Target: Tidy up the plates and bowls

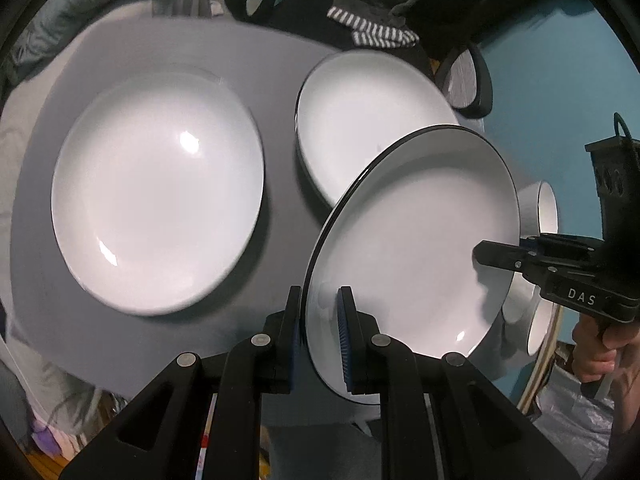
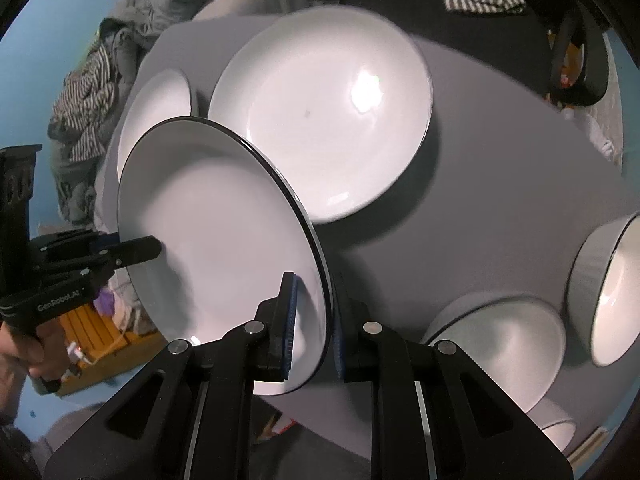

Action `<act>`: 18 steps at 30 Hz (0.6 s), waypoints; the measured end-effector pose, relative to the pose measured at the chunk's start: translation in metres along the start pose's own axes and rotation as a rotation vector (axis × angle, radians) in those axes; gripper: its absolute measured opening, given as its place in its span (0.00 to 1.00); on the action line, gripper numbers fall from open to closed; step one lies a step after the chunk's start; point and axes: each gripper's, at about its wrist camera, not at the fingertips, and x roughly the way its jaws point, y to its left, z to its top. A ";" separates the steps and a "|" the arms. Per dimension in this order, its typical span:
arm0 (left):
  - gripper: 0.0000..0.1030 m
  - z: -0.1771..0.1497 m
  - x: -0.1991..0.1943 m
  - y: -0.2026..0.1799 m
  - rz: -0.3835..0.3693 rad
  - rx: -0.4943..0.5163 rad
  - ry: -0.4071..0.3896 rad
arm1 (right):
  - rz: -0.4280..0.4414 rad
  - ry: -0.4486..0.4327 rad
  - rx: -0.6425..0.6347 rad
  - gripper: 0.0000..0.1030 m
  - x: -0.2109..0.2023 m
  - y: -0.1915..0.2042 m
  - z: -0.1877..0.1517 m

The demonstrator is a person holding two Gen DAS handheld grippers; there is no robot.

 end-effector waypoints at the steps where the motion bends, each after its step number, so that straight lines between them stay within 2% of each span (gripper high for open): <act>1: 0.15 0.006 0.001 -0.004 0.012 0.007 -0.004 | -0.003 -0.010 -0.002 0.16 -0.003 -0.001 0.005; 9: 0.15 0.051 0.007 -0.006 0.052 0.018 -0.015 | 0.000 -0.036 0.017 0.16 -0.005 -0.019 0.039; 18: 0.16 0.088 0.028 -0.015 0.091 0.011 0.014 | 0.011 -0.013 0.054 0.16 0.005 -0.038 0.074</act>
